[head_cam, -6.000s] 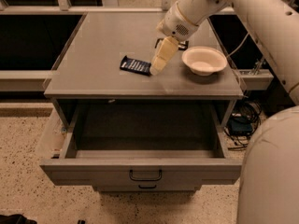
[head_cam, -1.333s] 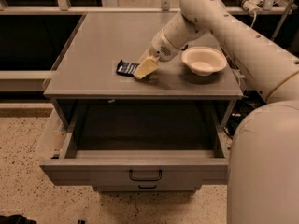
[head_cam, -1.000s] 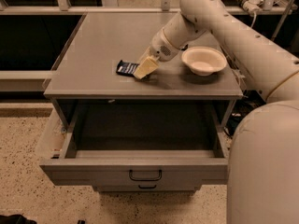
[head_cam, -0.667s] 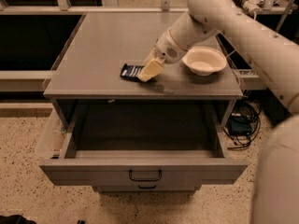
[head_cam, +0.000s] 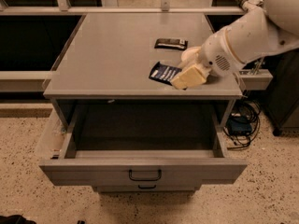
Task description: Place rxbar blueberry into top drawer
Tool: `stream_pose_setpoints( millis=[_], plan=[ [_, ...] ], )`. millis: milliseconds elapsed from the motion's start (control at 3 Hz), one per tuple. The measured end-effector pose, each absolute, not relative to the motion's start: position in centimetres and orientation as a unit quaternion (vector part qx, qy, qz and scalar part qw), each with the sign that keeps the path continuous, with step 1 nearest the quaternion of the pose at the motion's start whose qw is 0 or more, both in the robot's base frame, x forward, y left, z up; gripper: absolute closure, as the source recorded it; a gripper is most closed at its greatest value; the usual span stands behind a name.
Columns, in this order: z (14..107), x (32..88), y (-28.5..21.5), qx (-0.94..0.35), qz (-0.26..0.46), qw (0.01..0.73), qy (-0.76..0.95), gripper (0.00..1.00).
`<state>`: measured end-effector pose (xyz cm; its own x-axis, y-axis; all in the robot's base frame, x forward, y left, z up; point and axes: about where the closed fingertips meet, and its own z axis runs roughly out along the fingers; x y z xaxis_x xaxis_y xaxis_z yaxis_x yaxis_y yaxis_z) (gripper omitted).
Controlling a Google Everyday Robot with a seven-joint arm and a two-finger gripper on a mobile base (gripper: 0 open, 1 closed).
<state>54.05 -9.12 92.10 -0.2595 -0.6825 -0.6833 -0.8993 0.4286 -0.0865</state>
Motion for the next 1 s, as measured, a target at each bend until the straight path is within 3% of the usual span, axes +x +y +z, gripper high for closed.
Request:
stream_pose_setpoints(
  millis=[333, 1000],
  plan=[
    [90.1, 51.2, -12.2, -0.465, 0.175, 0.327, 0.804, 1.0],
    [79.7, 52.2, -15.0, -0.399, 0.226, 0.297, 0.837, 1.0]
  ],
)
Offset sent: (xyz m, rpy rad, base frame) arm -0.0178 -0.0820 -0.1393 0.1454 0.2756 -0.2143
